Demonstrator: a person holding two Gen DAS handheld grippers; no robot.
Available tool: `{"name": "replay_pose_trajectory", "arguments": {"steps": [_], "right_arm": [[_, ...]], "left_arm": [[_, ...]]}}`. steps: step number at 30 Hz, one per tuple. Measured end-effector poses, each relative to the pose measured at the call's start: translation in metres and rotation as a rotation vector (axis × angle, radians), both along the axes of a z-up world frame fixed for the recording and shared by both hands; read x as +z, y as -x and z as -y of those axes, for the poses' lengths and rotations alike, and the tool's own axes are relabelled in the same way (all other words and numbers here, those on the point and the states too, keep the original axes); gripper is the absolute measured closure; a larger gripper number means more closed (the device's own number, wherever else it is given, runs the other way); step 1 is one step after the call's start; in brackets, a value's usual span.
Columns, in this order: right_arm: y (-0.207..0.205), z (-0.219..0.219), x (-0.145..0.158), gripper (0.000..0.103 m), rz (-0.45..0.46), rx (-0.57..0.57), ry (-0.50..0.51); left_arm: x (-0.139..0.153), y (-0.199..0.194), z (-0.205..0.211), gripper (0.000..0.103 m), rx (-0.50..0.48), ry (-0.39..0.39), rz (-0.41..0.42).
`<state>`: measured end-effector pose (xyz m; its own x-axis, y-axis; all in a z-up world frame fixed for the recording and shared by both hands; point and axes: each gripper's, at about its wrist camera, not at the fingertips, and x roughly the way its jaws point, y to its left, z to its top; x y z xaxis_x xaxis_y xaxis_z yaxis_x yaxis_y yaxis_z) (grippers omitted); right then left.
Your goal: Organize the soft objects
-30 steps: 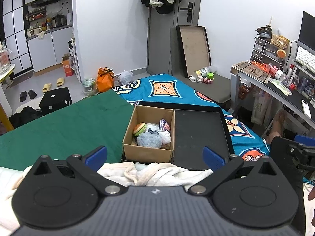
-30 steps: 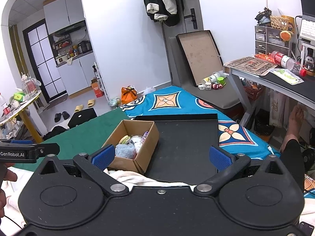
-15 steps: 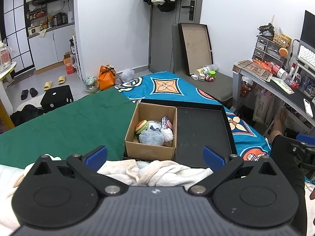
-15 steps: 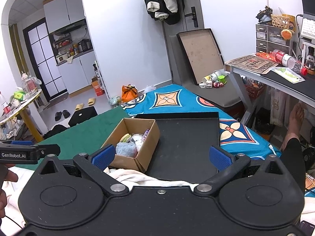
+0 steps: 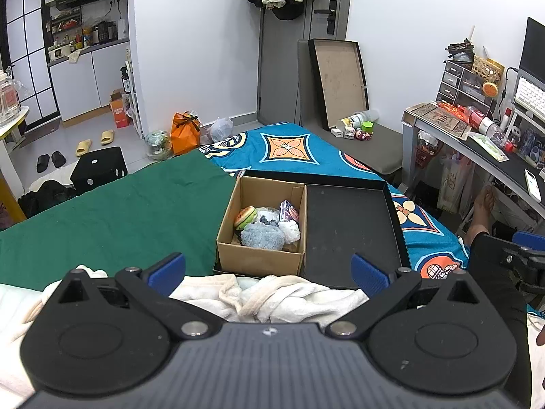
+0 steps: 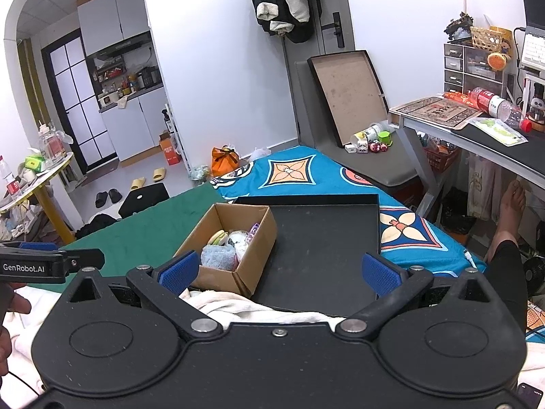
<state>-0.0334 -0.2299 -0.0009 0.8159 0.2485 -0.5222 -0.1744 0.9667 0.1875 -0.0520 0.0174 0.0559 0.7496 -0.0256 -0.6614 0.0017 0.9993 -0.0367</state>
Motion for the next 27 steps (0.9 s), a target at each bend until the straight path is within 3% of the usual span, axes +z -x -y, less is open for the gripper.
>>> {"name": "replay_pose_trajectory", "arguments": {"steps": [27], "right_arm": [[0.0011,0.0006,-0.0028,0.0,-0.001,-0.002,0.001]], "left_arm": [[-0.0015,0.0045,0.0022,0.001,-0.006,0.009,0.009]]}}
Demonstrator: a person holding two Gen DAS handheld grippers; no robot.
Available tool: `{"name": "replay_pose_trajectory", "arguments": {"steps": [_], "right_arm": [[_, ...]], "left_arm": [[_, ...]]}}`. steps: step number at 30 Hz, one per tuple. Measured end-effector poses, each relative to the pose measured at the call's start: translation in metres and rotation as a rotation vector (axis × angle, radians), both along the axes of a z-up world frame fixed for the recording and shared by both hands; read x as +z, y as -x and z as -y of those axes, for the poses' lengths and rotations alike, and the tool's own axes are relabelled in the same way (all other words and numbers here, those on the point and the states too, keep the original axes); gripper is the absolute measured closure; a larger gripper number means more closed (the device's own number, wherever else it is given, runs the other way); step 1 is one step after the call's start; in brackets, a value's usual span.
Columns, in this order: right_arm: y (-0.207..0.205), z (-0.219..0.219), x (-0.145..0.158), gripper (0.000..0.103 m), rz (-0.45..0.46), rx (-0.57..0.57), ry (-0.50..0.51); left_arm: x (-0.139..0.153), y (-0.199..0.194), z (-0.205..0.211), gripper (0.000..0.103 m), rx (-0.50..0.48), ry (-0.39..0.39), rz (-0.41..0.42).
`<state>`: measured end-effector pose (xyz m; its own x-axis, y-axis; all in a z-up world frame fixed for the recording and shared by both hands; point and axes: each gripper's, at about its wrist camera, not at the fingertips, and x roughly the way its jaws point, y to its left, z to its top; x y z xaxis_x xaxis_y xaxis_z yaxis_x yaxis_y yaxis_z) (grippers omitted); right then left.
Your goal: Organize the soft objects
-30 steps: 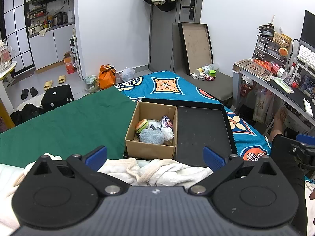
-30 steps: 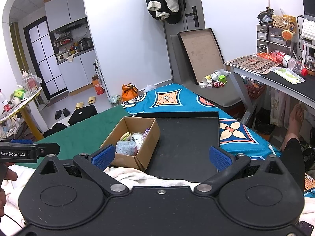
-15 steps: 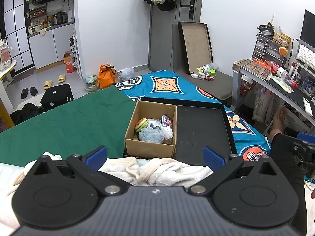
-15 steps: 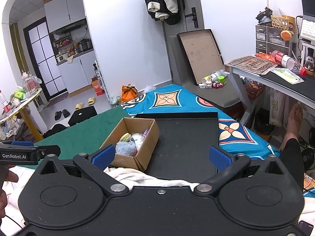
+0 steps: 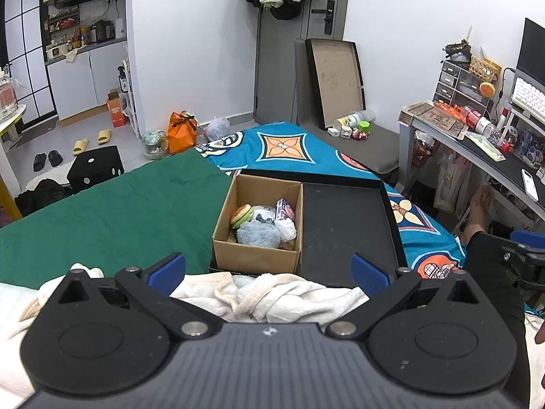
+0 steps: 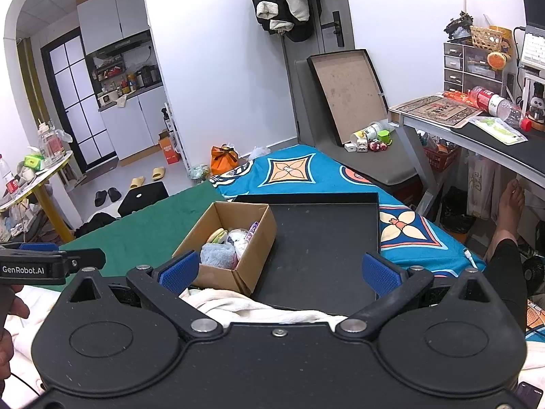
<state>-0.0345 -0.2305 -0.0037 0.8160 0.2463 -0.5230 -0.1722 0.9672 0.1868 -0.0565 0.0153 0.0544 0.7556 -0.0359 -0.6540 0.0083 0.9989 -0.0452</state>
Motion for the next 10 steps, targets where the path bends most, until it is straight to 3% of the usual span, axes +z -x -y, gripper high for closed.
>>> {"name": "replay_pose_trajectory", "arguments": {"steps": [10], "right_arm": [[-0.004,-0.005,-0.012,0.0,-0.011,0.0,0.001]], "left_arm": [[-0.008,0.001,-0.003,0.001,0.015,0.008,0.032]]}}
